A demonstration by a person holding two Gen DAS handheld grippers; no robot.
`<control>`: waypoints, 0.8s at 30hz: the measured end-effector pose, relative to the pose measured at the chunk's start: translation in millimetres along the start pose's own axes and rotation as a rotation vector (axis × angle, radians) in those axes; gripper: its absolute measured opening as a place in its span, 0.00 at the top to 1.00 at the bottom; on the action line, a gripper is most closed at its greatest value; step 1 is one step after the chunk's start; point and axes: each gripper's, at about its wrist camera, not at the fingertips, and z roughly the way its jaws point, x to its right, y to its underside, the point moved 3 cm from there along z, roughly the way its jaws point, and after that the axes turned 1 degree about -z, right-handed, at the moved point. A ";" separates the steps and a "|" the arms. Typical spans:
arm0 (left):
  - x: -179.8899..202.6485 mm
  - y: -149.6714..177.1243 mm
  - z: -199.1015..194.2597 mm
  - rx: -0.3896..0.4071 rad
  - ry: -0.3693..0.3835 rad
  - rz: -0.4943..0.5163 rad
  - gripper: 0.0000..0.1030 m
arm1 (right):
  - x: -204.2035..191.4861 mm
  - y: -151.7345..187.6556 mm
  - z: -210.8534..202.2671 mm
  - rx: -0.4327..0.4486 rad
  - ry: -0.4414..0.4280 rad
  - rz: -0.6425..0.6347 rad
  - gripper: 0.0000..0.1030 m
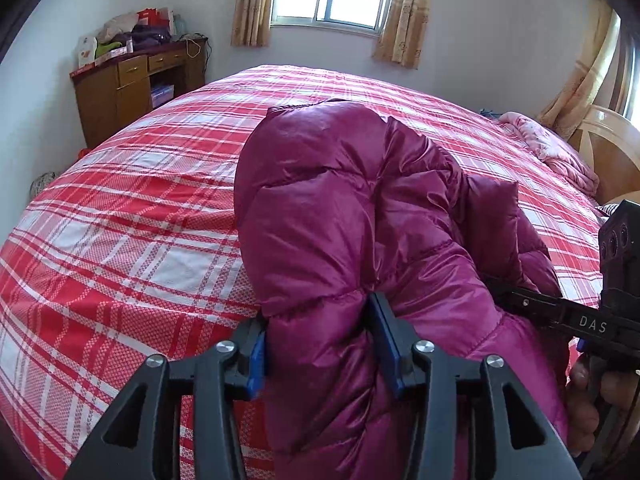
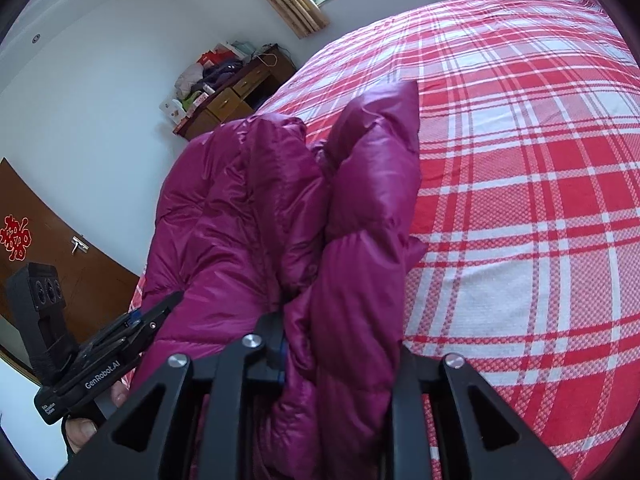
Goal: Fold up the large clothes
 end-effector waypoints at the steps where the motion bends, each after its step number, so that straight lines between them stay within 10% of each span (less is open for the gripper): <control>1: -0.3 0.4 -0.7 -0.001 -0.001 0.000 0.51 | -2.0 -2.2 2.8 -0.002 0.002 0.002 0.76; 17: -4.8 9.9 -5.3 0.009 -0.019 0.022 0.44 | -16.8 -1.8 3.3 -0.015 0.089 -0.017 0.67; 24: -6.6 6.9 -11.3 0.003 -0.018 0.019 0.44 | -20.6 -4.2 -5.0 0.010 0.156 -0.028 0.48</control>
